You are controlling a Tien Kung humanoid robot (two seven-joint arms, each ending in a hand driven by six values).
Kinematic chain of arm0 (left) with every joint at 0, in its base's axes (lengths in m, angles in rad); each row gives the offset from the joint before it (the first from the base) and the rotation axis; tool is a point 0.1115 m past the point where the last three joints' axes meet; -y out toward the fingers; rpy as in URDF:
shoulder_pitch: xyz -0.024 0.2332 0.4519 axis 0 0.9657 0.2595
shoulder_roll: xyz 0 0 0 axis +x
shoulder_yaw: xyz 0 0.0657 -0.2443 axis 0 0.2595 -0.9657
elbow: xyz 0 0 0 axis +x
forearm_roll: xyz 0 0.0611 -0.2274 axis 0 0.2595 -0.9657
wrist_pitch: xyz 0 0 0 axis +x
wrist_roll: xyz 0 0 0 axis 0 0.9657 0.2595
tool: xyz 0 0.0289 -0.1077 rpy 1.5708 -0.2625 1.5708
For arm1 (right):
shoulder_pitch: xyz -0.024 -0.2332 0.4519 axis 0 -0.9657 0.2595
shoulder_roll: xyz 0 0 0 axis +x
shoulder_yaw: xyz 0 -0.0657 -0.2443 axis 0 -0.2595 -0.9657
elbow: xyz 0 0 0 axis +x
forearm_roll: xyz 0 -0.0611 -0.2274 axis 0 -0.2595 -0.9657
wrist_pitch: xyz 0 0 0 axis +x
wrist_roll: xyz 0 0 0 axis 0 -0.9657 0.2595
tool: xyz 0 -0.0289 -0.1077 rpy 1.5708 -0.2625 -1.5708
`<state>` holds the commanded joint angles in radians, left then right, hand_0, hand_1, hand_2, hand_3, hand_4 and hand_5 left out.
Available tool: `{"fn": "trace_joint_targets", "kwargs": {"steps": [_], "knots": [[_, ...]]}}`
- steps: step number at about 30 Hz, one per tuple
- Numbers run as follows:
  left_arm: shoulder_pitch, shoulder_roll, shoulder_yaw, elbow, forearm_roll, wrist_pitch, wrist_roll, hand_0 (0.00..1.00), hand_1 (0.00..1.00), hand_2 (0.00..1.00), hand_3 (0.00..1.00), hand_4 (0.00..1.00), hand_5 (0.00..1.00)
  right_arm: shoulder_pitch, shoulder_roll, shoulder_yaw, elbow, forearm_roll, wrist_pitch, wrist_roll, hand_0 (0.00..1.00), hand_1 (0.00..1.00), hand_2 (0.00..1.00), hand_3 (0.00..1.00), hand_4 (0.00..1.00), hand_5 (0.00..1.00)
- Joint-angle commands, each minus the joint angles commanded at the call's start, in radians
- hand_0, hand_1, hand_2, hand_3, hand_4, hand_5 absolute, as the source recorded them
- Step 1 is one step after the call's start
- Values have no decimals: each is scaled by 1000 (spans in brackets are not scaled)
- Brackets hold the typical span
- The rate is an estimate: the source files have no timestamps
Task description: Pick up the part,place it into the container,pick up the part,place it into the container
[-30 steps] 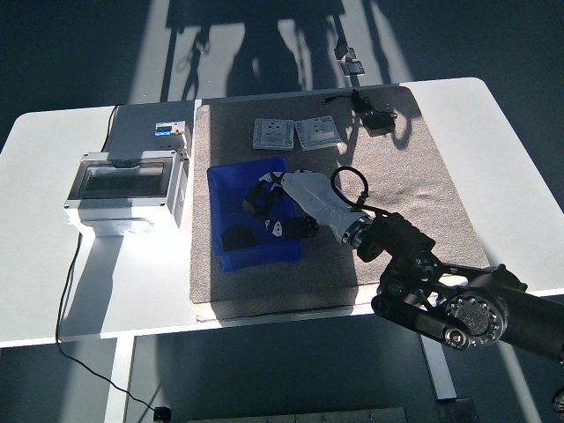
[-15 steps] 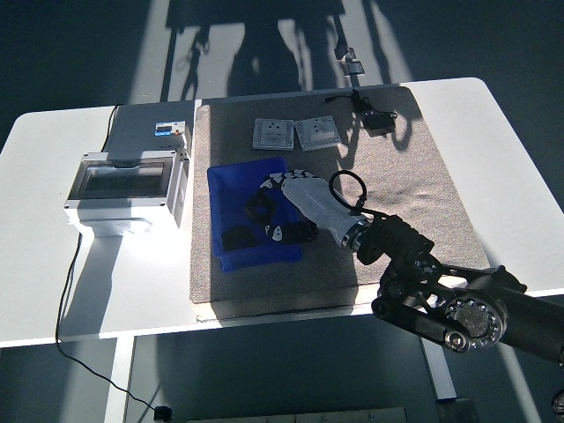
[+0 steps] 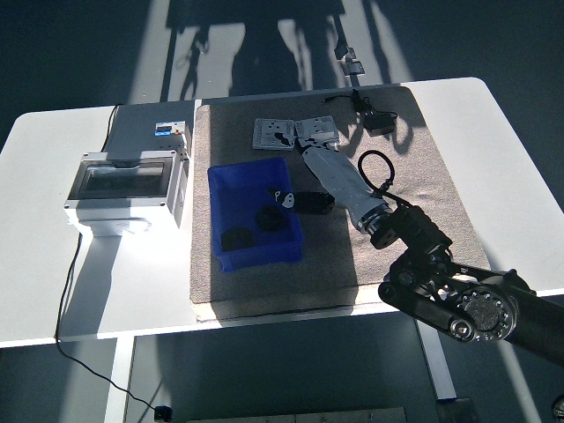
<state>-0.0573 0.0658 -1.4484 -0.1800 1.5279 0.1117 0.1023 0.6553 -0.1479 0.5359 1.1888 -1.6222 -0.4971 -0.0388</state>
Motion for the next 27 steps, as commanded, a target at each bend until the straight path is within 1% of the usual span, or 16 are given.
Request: {"fn": "trace_joint_targets", "kwargs": {"steps": [1,3,5,6,9,12,14,17,18,19,23,24,27], "knots": [[0,0,1,0,-4,2,-2,667,576,640,648,667,679,-10,-5,22,3,14,-20,14,982,877,864,932,773,457],[2,0,3,0,-9,4,-3,667,576,640,648,667,679,-23,-12,52,7,28,-40,29,982,877,864,932,773,457],[3,0,4,0,-10,5,-3,667,576,640,648,667,679,-29,-17,70,9,33,-48,34,982,877,864,932,773,457],[3,-1,5,0,-11,5,-4,665,572,636,644,669,675,-32,-19,77,12,32,-51,36,966,851,849,905,776,468],[5,-3,8,0,-16,6,-4,665,572,636,644,669,675,-43,-21,92,17,33,-57,43,966,851,849,905,776,468],[4,-5,6,0,3,-2,4,666,571,635,644,671,675,-55,-27,107,24,32,-60,47,963,857,847,900,775,468],[4,-6,8,0,4,-4,6,666,571,635,644,671,675,-66,-32,121,32,39,-71,58,963,857,847,900,775,468],[6,-7,13,0,-6,-3,4,666,571,635,644,671,675,-101,-47,164,60,75,-118,107,963,857,847,900,775,468],[7,-8,15,0,-9,-2,4,666,574,638,644,672,678,-116,-54,183,71,90,-135,127,926,814,824,846,773,466],[8,-8,16,0,-12,-2,3,666,574,638,644,672,678,-134,-61,205,85,109,-148,148,926,814,824,846,773,466],[10,-8,20,0,-17,0,2,666,574,638,644,672,678,-196,-86,288,136,165,-148,218,926,814,824,846,773,466],[11,-8,21,0,-19,0,1,666,573,637,640,670,669,-218,-94,315,151,177,-148,233,797,650,713,685,768,465],[15,-8,25,0,-29,2,0,666,573,637,640,670,669,-267,-111,383,177,206,-148,261,797,650,713,685,768,465]]}}
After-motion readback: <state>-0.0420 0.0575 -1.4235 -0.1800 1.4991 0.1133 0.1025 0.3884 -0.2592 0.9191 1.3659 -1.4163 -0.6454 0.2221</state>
